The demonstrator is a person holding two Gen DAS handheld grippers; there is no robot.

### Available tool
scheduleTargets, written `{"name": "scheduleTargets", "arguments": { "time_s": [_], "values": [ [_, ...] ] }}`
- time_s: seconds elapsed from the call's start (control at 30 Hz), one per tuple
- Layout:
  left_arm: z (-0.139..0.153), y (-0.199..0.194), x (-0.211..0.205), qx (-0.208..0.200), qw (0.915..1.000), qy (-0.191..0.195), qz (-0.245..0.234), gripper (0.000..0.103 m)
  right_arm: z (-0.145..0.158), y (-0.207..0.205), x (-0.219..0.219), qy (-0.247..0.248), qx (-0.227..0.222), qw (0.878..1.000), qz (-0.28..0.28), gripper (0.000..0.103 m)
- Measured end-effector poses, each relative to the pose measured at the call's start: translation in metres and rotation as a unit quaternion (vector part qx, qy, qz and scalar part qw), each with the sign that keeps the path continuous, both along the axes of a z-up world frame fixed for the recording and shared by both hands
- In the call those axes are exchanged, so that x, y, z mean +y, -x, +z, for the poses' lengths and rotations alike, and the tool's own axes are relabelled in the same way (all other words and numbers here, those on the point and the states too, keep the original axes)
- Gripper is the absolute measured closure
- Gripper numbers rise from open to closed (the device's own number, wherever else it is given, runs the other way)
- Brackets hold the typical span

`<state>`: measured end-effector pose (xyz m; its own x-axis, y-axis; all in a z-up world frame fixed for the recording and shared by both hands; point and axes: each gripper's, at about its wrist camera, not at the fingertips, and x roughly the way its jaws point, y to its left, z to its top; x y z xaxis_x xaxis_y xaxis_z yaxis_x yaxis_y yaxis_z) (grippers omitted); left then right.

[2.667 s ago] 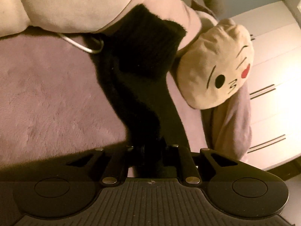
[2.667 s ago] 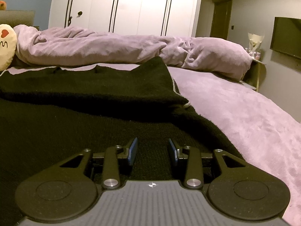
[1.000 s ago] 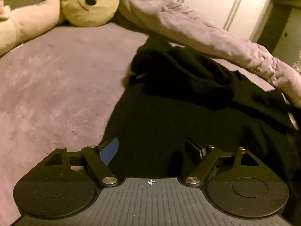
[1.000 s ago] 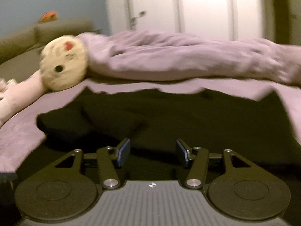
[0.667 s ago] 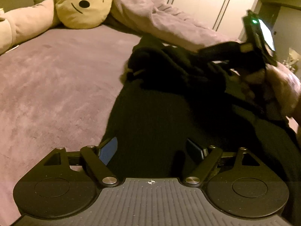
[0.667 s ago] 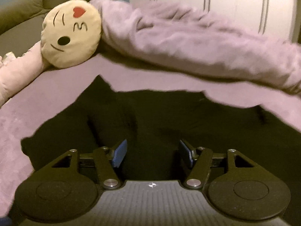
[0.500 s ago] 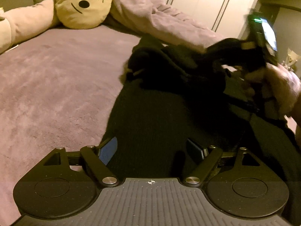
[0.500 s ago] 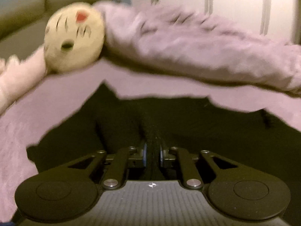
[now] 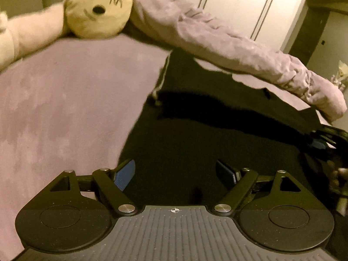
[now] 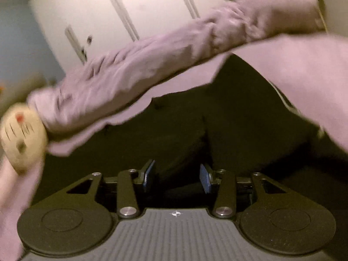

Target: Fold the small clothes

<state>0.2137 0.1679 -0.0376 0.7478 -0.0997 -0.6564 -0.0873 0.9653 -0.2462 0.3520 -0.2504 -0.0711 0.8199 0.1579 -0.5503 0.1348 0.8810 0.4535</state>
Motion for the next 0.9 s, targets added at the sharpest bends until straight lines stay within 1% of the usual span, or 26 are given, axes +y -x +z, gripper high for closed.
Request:
{"name": "scheduleTargets", "arguments": {
  "time_s": [0.07, 0.17, 0.2, 0.23, 0.3, 0.37, 0.47, 0.53, 0.57, 0.6, 0.67, 0.73, 0.77, 0.83, 0.9],
  "values": [
    [0.005, -0.013, -0.003, -0.01, 0.9997, -0.022, -0.003, 0.011, -0.001, 0.0, -0.011, -0.046, -0.005, 0.999, -0.005, 0.06],
    [0.006, -0.039, -0.008, -0.005, 0.9988, -0.049, 0.001, 0.011, -0.002, -0.007, -0.021, -0.097, -0.002, 0.995, -0.014, 0.059],
    [0.007, -0.046, -0.01, -0.008, 0.9985, -0.054, -0.001, 0.011, -0.004, -0.009, -0.026, -0.121, 0.001, 0.992, -0.017, 0.053],
    [0.009, -0.052, -0.011, -0.011, 0.9982, -0.058, -0.004, 0.011, -0.005, -0.011, -0.03, -0.148, 0.005, 0.989, -0.02, 0.051],
    [0.009, -0.063, -0.015, -0.022, 0.997, -0.072, -0.017, 0.009, -0.01, -0.013, -0.037, -0.195, 0.006, 0.981, -0.019, 0.05],
    [0.006, -0.074, -0.019, -0.023, 0.9951, -0.093, -0.025, 0.009, -0.011, -0.012, -0.042, -0.213, 0.006, 0.977, -0.018, 0.05],
    [-0.004, -0.09, -0.025, -0.011, 0.9931, -0.114, -0.027, 0.009, -0.011, -0.017, -0.041, -0.199, 0.016, 0.98, -0.007, 0.051],
    [-0.009, -0.097, -0.026, -0.007, 0.993, -0.115, -0.028, 0.009, -0.015, -0.025, -0.038, -0.187, 0.031, 0.982, 0.004, 0.058],
    [-0.011, -0.1, -0.026, -0.004, 0.9934, -0.111, -0.025, 0.009, -0.015, -0.028, -0.037, -0.18, 0.036, 0.983, 0.011, 0.068],
    [-0.013, -0.102, -0.025, 0.0, 0.9944, -0.103, -0.023, 0.009, -0.016, -0.032, -0.035, -0.17, 0.042, 0.984, 0.014, 0.072],
    [-0.019, -0.108, -0.023, 0.011, 0.9957, -0.09, -0.021, 0.011, -0.017, -0.041, -0.033, -0.164, 0.046, 0.985, 0.017, 0.072],
    [-0.023, -0.112, -0.022, 0.018, 0.9955, -0.093, -0.011, 0.012, -0.016, -0.048, -0.029, -0.156, 0.046, 0.986, 0.02, 0.082],
    [-0.025, -0.115, -0.021, 0.02, 0.995, -0.097, -0.004, 0.014, -0.013, -0.053, -0.026, -0.136, 0.046, 0.989, 0.025, 0.091],
    [-0.026, -0.119, -0.019, 0.031, 0.9938, -0.106, 0.014, 0.018, -0.001, -0.059, -0.017, -0.073, 0.047, 0.996, 0.034, 0.092],
    [-0.025, -0.122, -0.017, 0.045, 0.9928, -0.106, 0.034, 0.026, 0.016, -0.056, -0.011, -0.02, 0.018, 0.999, 0.045, 0.093]
  ]
}}
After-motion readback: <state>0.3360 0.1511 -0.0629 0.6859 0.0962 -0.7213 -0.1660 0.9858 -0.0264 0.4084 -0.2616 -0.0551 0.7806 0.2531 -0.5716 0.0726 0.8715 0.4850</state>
